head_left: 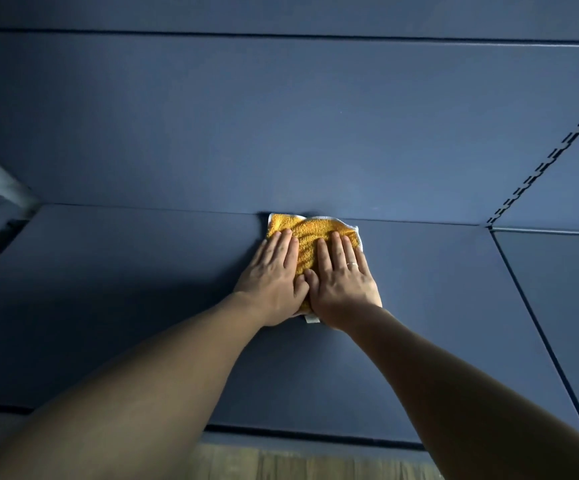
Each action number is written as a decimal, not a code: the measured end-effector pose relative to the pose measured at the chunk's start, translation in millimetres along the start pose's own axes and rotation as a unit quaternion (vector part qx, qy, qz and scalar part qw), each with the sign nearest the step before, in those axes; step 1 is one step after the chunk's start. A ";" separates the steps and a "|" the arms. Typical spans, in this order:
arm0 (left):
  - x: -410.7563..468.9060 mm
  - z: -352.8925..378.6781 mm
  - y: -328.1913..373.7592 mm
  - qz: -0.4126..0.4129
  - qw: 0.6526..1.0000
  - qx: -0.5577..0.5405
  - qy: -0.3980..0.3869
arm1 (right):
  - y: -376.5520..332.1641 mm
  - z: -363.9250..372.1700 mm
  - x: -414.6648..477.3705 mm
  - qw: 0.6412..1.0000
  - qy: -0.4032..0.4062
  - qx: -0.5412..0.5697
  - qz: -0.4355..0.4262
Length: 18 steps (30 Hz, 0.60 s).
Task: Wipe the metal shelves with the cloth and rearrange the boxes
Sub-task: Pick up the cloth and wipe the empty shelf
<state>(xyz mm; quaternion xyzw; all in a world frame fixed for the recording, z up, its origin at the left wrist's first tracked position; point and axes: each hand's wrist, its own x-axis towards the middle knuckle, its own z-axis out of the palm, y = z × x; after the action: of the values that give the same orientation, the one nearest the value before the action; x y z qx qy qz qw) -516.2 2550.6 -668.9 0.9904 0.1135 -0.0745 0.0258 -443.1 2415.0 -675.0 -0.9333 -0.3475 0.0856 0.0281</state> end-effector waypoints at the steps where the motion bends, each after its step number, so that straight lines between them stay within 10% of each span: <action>1: -9.9 1.3 3.8 0.002 1.000 0.000 -0.002 | -1.3 0.2 -11.6 1.000 0.000 0.000 -0.001; 18: -150.4 20.4 50.3 0.045 0.998 -0.039 0.023 | -25.8 26.6 -170.3 0.998 0.054 -0.031 0.013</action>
<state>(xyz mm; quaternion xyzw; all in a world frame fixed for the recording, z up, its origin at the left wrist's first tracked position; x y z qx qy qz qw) -652.4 2467.0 -664.3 0.9942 0.0725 -0.0462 0.0647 -591.1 2323.1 -674.3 -0.9413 -0.3361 0.0247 0.0168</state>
